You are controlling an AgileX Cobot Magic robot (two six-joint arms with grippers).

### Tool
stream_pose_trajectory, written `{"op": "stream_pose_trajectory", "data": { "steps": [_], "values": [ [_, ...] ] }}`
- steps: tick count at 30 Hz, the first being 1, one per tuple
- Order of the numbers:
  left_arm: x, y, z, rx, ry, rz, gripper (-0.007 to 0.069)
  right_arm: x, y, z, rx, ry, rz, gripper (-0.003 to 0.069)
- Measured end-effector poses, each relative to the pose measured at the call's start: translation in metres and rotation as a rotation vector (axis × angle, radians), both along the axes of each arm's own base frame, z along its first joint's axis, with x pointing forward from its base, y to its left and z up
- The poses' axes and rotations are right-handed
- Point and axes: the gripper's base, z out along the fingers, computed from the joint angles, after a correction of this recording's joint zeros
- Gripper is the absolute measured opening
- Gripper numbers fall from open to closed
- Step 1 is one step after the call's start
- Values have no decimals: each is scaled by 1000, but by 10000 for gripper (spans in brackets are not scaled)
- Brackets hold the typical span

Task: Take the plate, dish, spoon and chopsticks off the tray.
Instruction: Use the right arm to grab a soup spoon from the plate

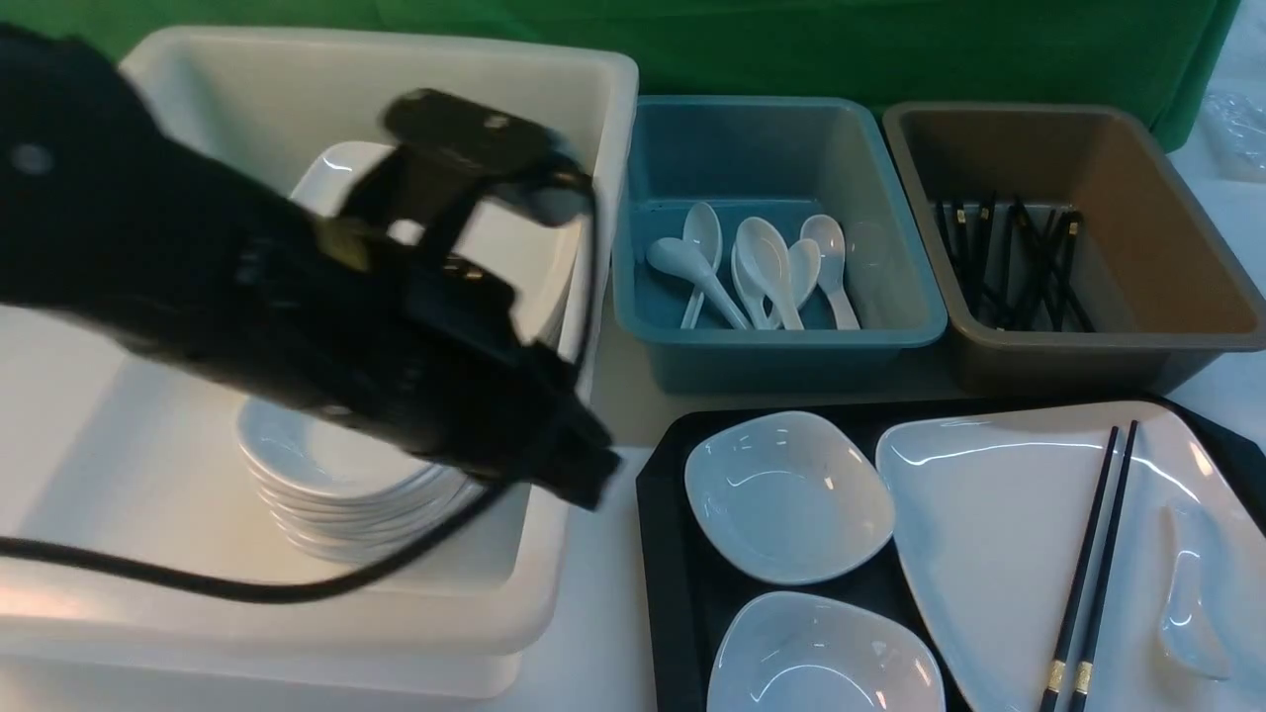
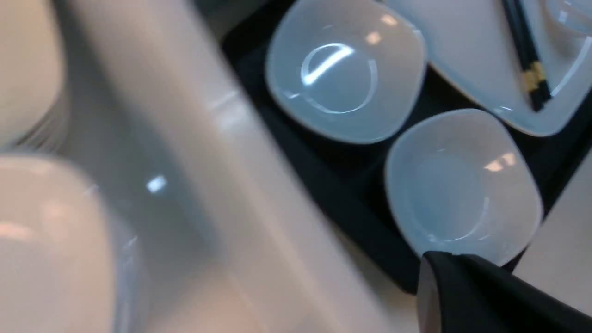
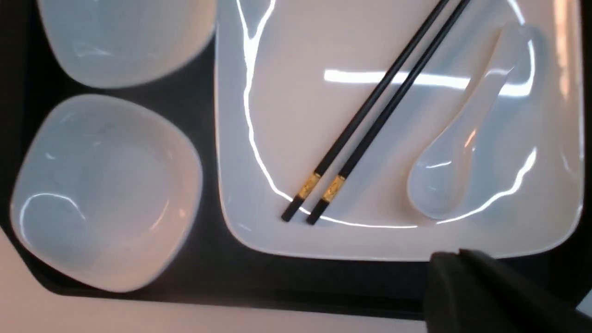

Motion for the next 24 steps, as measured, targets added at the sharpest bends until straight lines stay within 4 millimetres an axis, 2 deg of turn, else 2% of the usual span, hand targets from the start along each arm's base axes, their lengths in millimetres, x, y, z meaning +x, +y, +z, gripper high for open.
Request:
{"op": "stream_pose_trajectory", "data": {
  "steps": [3,6,7,8,10,11,13,18,21,24],
  "values": [
    [0,-49,0,1,-34,-121,20,21,-2,-22,1,107,-15,22],
    [0,-83,0,-13,-70,-204,20,36,-12,-37,11,153,-82,22],
    [0,-89,2,-21,-85,-216,20,39,-15,-40,13,157,-101,23],
    [0,-104,1,-24,-105,-258,20,45,-24,-46,19,159,-154,31],
    [-1,-123,-3,-18,-146,-327,20,53,-34,-53,27,158,-221,56],
    [-1,-125,-4,-18,-148,-334,20,54,-36,-54,28,157,-235,64],
    [-2,-148,-16,-7,-176,-400,20,64,-45,-65,28,149,-282,152],
    [5,-167,-40,0,-174,-411,20,81,-49,-85,26,151,-296,353],
    [9,-173,-54,15,-169,-412,20,91,-50,-101,26,163,-300,414],
    [13,-177,-63,16,-177,-404,20,102,-51,-117,25,160,-307,430]
  ]
}}
